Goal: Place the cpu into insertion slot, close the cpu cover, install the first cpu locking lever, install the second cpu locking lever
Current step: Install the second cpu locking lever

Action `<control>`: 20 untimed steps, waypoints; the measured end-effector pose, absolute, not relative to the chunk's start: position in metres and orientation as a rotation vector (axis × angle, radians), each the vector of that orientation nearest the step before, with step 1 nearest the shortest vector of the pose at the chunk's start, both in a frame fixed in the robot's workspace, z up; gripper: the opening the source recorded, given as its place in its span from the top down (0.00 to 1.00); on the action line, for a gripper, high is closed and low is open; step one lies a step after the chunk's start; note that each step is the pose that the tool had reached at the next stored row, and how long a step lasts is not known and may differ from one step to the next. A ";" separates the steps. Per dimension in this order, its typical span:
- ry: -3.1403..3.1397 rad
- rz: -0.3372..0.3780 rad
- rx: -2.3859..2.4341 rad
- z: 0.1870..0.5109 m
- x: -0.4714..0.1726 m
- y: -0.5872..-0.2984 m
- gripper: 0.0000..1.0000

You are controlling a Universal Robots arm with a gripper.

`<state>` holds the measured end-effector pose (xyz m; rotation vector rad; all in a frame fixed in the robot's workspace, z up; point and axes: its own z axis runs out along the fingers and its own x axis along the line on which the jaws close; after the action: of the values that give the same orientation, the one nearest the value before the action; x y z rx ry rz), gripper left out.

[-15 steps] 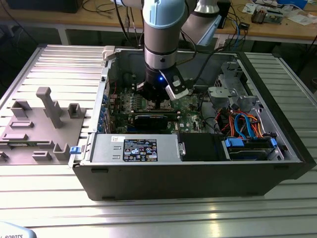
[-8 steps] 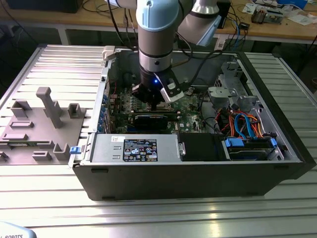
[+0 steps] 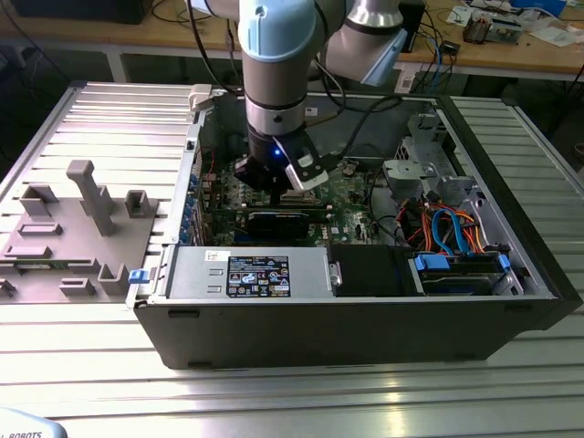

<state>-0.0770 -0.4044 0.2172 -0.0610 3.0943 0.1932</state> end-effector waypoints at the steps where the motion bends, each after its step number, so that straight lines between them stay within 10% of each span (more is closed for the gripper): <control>1: 3.094 0.193 -0.061 0.216 -0.079 -0.404 0.89; 20: 3.091 0.234 -0.107 0.207 -0.087 -0.398 0.89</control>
<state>-0.0868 -0.3981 0.2067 -0.1068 3.0913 0.2343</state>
